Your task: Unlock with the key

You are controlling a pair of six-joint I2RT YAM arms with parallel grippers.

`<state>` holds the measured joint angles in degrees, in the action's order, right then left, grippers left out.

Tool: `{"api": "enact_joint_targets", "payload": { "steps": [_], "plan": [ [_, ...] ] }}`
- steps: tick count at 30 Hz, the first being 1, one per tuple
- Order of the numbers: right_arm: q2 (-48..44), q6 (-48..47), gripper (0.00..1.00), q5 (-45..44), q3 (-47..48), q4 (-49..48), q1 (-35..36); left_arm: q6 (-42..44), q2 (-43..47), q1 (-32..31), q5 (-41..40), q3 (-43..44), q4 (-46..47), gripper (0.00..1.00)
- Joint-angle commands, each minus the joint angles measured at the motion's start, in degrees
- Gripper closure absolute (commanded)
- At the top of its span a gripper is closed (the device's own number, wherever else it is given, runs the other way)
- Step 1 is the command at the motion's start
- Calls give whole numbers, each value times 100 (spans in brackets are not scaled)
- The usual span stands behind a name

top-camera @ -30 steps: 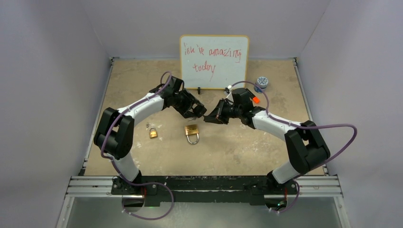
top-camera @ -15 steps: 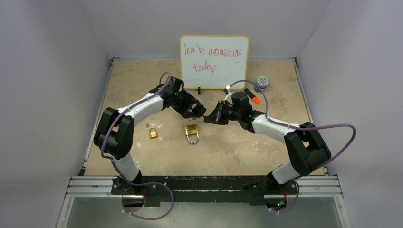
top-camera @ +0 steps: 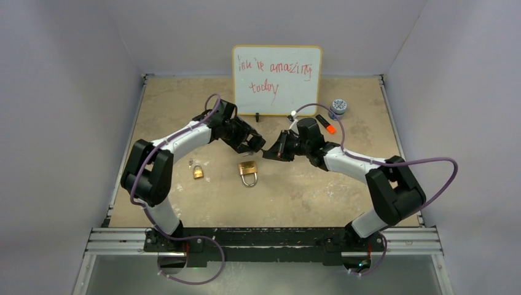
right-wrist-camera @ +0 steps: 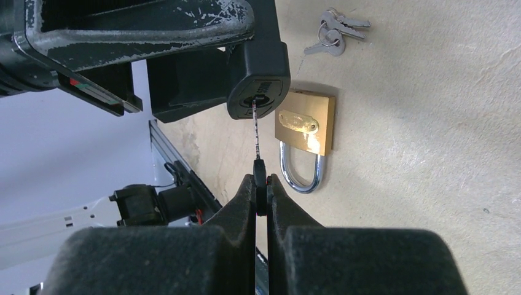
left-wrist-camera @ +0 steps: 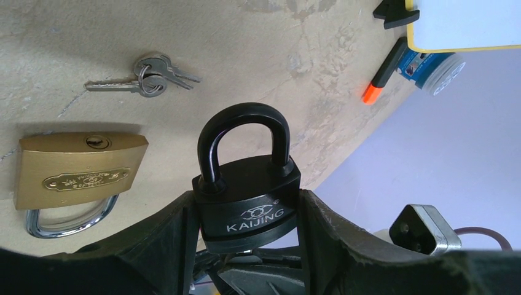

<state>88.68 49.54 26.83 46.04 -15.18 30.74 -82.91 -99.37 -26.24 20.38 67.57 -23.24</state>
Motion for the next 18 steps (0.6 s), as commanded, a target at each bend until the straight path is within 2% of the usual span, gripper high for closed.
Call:
{"api": "enact_joint_targets", "payload": {
  "steps": [1, 12, 18],
  "plan": [
    [191, 271, 100, -704, 264, 565, -31, -174, 533, -153, 1119, 55, 308, 81],
    [247, 864, 100, -511, 353, 606, -70, -43, 472, -153, 1169, 58, 309, 81],
    [543, 67, 100, -523, 517, 214, -77, -131, 505, -153, 1237, 74, 383, 81]
  ]
}}
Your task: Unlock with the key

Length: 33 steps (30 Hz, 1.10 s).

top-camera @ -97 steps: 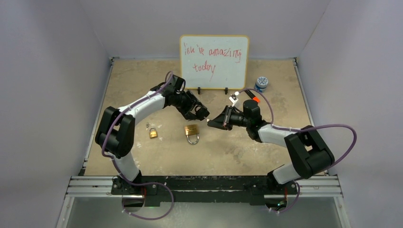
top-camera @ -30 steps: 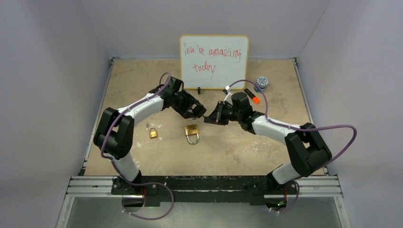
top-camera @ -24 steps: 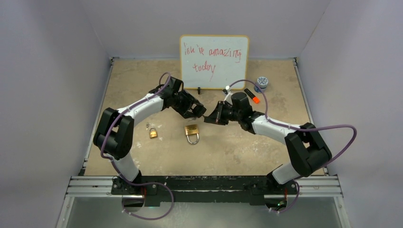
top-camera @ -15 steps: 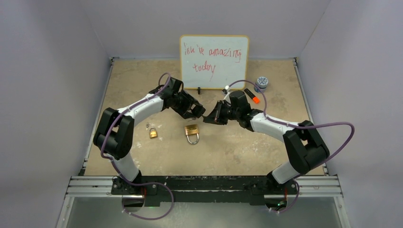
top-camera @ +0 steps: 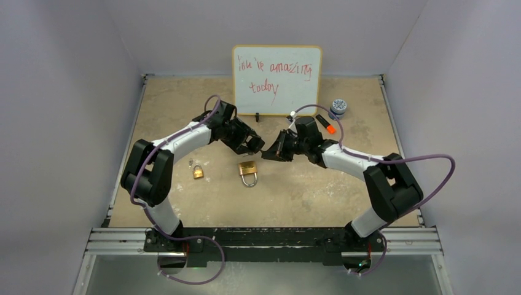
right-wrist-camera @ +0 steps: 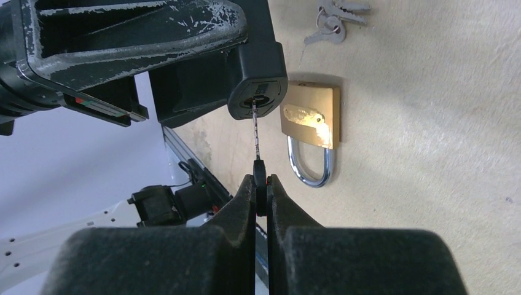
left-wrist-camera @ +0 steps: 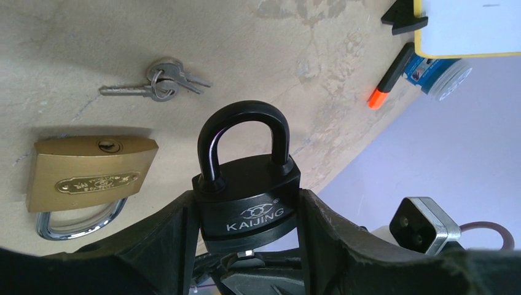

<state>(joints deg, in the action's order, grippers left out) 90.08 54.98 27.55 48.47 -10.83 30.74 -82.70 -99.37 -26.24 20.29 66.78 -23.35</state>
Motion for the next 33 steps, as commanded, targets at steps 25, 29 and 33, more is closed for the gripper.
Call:
{"api": "enact_joint_targets", "payload": {
  "steps": [25, 29, 33],
  "plan": [
    [916, 550, 100, -240, 420, -321, -66, -10, 507, -171, 1127, 87, 314, 81],
    [645, 131, 100, -580, -83, -456, -138, 388, 331, -253, 813, 312, 29, 81],
    [493, -79, 100, -677, -599, -548, -297, 611, -49, -468, 639, 539, -45, 81]
  ]
}}
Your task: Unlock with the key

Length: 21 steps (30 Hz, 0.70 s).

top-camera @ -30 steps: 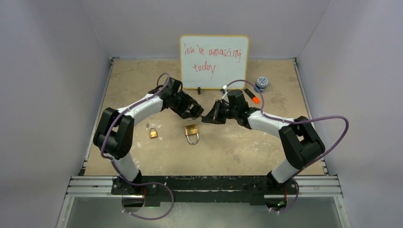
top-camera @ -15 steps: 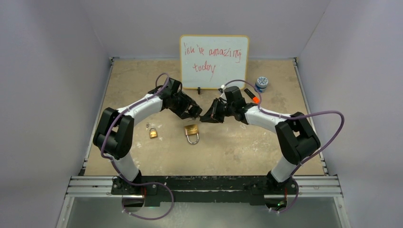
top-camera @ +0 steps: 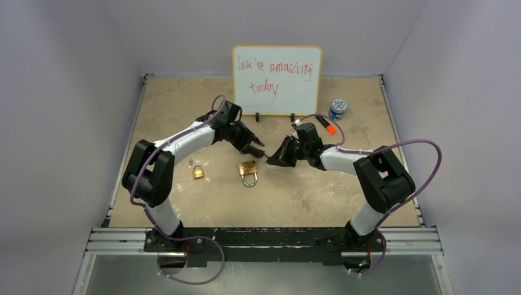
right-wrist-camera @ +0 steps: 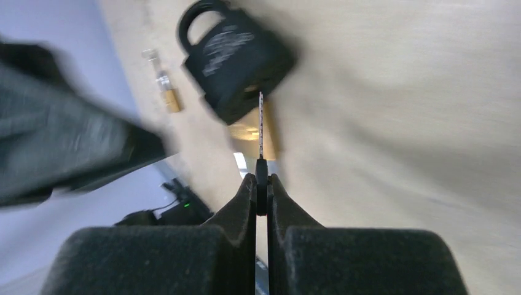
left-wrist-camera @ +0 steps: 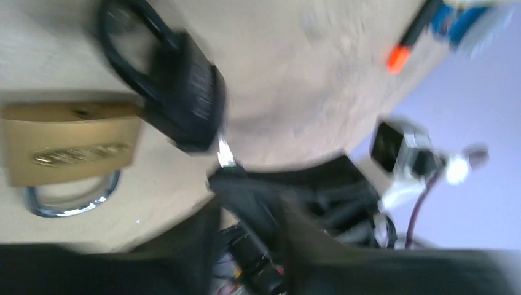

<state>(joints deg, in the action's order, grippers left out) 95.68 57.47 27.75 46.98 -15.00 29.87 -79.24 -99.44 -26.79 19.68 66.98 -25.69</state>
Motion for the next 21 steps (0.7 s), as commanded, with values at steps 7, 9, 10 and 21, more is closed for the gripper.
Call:
{"api": "enact_joint_targets", "payload": {
  "steps": [7, 9, 10, 21],
  "plan": [
    [-396, -421, 100, -596, -1190, -501, -573, 574, -586, -718, 333, 987, -120, 81],
    [-508, -472, 100, -533, -1285, -587, -587, 829, -591, -723, -235, 1164, -538, 80],
    [-565, -507, 100, -521, -1304, -598, -588, 941, -600, -715, -464, 1239, -750, 76],
    [-744, -641, 100, -481, -1442, -379, -613, 803, -1140, -818, -1305, 1685, -1252, 32]
  ]
}}
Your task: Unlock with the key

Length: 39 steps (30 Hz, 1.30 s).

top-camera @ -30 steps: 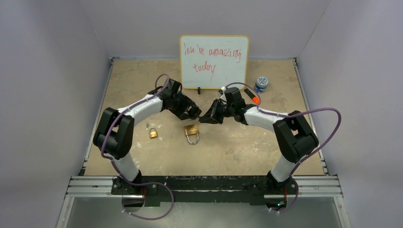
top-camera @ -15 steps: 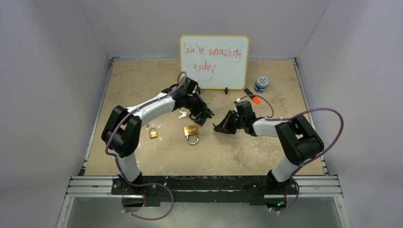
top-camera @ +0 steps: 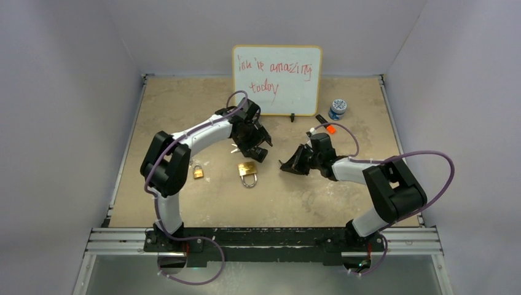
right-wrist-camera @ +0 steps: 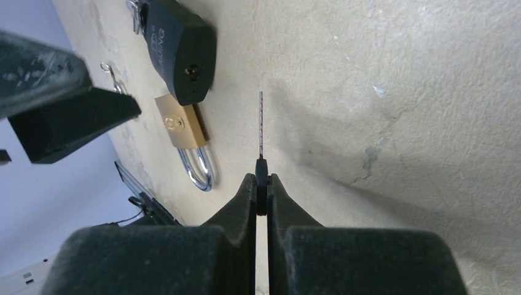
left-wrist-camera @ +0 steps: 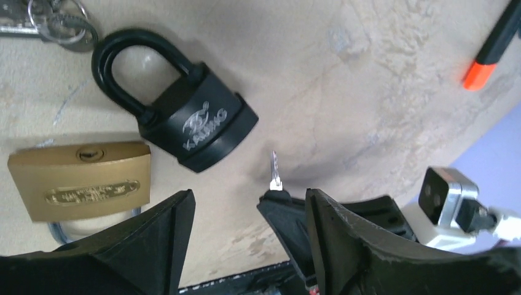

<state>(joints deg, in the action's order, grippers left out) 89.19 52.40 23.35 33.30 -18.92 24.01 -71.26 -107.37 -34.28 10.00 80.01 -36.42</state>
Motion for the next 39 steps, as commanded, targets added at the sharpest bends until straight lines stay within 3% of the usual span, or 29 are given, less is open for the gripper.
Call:
{"api": "enact_joint_targets", "payload": {
  "steps": [1, 8, 28, 35, 39],
  "plan": [
    [-95, -138, 100, -34, -77, 11, -23, -25, -452, -89, -370, 489, -218, 32],
    [-155, -198, 100, -33, -85, 120, -78, -312, -794, -201, -1092, 844, -827, 29],
    [11, -322, 100, 164, 36, 156, -217, -372, -1865, -253, -1728, 1752, -1495, 22],
    [44, -355, 100, 188, 73, 187, -260, -167, -2021, -291, -1717, 1781, -1573, 35],
    [97, -413, 100, 356, 96, 62, -265, 76, -2006, -273, -1386, 1811, -1468, 59]
  ]
}}
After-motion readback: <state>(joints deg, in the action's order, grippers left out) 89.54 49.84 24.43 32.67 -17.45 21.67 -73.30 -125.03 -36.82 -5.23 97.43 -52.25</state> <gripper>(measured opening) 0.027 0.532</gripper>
